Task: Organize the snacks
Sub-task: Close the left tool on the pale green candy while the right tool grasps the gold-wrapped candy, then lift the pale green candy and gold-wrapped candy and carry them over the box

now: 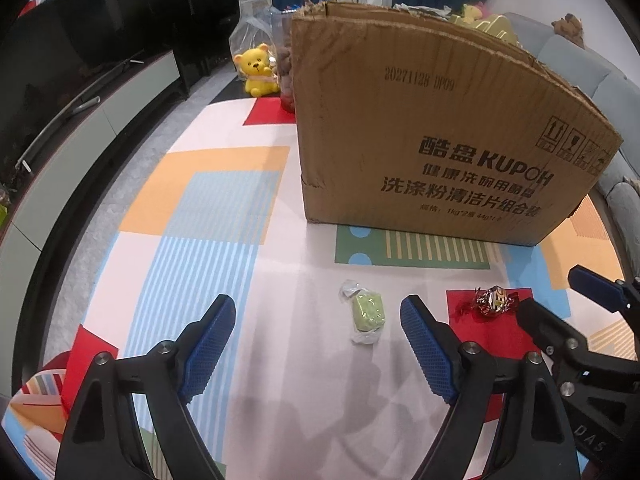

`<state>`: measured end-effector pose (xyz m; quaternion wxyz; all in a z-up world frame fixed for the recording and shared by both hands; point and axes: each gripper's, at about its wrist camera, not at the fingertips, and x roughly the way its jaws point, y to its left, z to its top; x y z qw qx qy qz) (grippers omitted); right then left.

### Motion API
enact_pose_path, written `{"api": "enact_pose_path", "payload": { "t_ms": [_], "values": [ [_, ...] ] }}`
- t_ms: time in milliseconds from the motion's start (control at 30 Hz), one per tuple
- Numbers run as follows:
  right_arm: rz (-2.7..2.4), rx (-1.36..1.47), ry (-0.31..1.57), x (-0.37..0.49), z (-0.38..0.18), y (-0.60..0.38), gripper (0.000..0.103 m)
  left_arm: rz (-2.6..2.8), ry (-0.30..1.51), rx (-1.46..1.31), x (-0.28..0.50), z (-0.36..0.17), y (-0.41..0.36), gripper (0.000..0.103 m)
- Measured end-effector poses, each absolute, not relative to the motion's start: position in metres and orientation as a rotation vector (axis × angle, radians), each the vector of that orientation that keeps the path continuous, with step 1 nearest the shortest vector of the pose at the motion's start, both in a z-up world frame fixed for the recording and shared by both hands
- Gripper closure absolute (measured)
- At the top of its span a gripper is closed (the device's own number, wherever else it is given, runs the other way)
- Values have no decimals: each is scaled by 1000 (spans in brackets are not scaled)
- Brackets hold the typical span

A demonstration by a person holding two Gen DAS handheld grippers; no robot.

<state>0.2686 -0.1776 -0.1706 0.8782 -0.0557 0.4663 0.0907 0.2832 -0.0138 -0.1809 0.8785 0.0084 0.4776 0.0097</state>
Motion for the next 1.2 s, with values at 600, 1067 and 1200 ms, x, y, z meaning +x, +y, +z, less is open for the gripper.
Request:
{"api": "enact_pose_path", "payload": {
  "t_ms": [600, 1067, 1200],
  "values": [
    [250, -113, 1015, 289, -201, -174, 38, 1, 1059, 2, 303, -211, -20, 37],
    [268, -110, 1038, 292, -215, -163, 72, -46, 1061, 14, 299, -215, -31, 67],
    [270, -95, 1041, 291, -216, -163, 72, -61, 1062, 31, 296, -212, -38, 84]
  ]
}}
